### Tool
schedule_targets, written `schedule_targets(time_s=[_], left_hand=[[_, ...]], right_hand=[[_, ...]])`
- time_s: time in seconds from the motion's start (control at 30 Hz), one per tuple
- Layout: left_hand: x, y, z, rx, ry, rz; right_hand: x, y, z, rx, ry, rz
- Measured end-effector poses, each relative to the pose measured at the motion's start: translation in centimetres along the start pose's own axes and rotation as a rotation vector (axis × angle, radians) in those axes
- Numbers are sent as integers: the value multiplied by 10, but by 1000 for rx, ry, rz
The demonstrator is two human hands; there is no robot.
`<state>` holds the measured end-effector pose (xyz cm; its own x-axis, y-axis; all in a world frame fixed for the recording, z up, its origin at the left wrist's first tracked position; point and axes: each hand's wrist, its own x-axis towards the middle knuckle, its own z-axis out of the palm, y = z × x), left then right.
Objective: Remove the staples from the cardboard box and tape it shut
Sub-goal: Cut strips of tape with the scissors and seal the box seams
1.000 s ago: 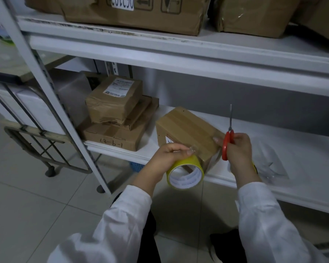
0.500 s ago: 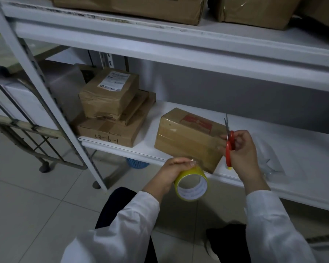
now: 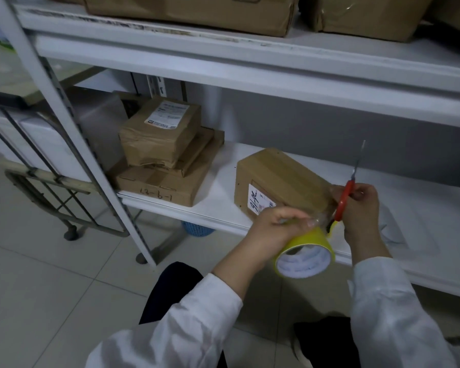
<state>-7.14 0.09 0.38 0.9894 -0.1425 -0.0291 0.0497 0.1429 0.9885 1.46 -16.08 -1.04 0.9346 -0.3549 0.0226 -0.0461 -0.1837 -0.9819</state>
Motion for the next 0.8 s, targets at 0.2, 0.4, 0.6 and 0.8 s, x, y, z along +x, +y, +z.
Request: schedule_targets(time_s=[0.2,0.4,0.6,0.8], left_hand=[[3,-4,-15,-56,-38,3],[25,-3,-78,-118,261,-38],[51,-1,-108,31,286,-119],[70,2,-108,37,108,-161]], right_hand=[[-8,-3,0,-138,157,-7],[-39,-33,10,-308,67,-33],[-32,-27,8,-260,49,29],[-28,-24,4,-262,19,71]])
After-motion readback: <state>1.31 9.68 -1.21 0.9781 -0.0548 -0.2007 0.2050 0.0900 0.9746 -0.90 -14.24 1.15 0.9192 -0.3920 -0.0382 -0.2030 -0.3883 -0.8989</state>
